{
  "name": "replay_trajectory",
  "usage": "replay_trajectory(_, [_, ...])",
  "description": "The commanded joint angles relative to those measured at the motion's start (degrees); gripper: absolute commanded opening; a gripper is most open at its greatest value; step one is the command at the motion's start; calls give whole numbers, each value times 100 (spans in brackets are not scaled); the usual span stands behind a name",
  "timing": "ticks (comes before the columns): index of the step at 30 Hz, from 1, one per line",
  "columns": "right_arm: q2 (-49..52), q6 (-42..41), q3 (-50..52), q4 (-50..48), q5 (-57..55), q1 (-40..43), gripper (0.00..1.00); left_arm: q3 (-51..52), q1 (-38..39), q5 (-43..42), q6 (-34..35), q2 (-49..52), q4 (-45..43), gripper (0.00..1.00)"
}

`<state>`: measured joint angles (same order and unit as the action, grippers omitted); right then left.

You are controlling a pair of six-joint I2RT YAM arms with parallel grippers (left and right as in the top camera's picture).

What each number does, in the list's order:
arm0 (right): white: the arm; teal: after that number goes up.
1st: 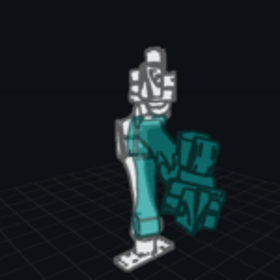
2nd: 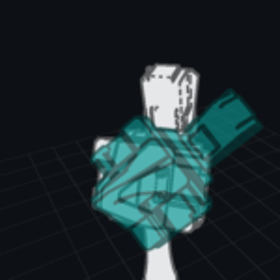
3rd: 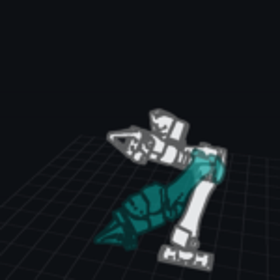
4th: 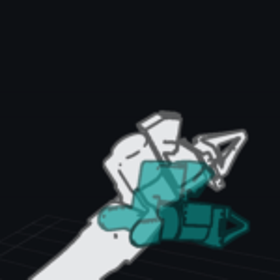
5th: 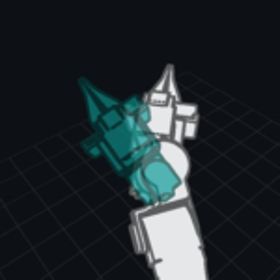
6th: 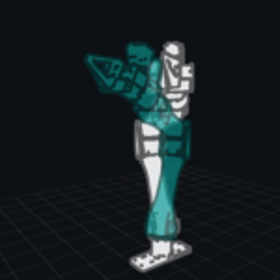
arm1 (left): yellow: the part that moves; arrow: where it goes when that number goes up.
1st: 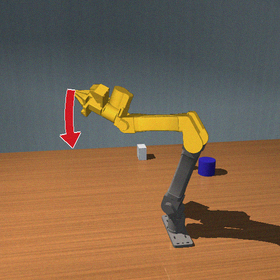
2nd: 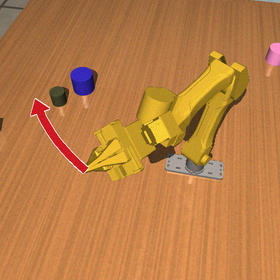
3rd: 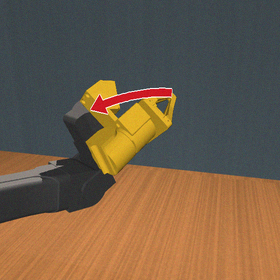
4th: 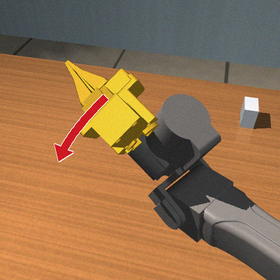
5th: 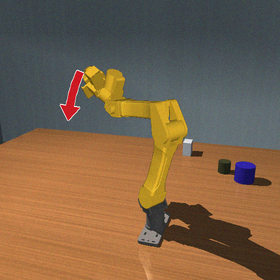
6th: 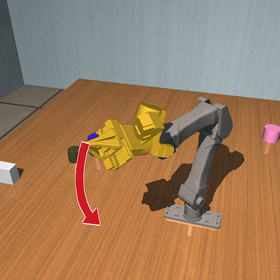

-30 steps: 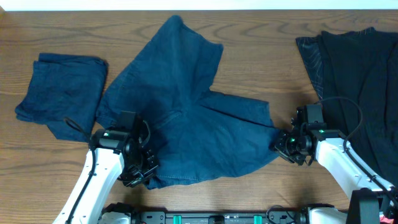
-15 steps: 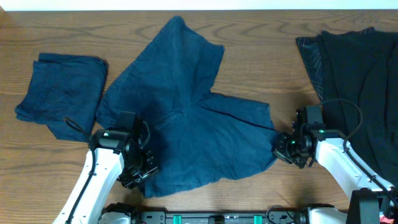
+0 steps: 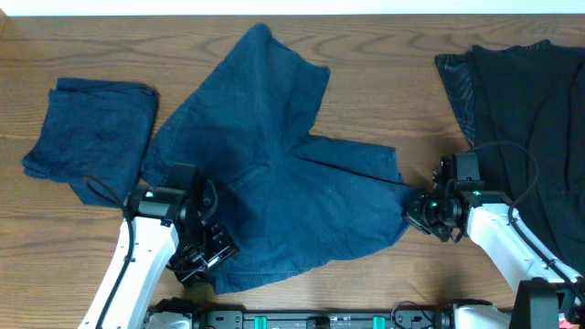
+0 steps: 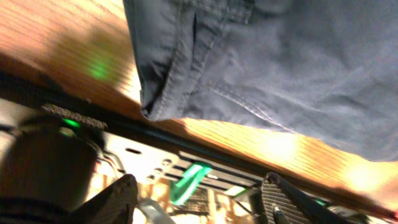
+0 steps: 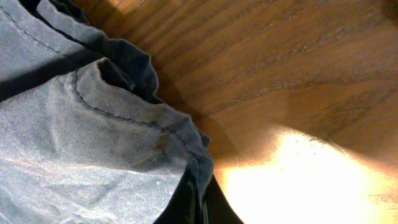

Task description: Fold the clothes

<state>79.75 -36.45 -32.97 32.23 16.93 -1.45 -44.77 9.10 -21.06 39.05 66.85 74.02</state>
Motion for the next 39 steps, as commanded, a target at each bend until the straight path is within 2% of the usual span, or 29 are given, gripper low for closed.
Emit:
replay_trajectory(1, [-79,138,2,-24,-15,44,1,289,-13,-695,682,-90,-138,68])
replay_trajectory(9, [-79,166,2,-33,59,44,1,1353,-15,-723,1067,-83,-1886,68])
replay_trajectory(10, [-79,170,2,-35,70,44,1,1473,-15,-726,1084,-63,-2142,66])
replay_trajectory(13, [-79,179,2,-33,70,42,1,1705,-15,-723,1189,48,-2710,52])
replay_trajectory(16, [-140,201,2,-11,70,42,1,1740,-15,-614,1189,227,-3101,44])
replay_trajectory(18, [-269,323,2,-15,162,42,0,1740,-15,-372,1191,400,-3434,43])
replay_trajectory(24, [-1036,439,2,144,170,42,1,1738,-20,-385,1281,1137,-4688,42])
replay_trajectory(27, [-1456,442,2,260,107,42,1,1663,-20,-398,1318,1615,-5167,38])
replay_trajectory(30, [-1808,439,2,354,87,42,1,1436,-20,-273,1292,2024,-5449,32])
replay_trajectory(34, [-2070,439,2,426,83,42,1,896,-20,-94,1027,2459,-5661,30])
replay_trajectory(39, [-2092,437,2,590,-170,42,1,31,-20,-92,457,2669,-5093,30])
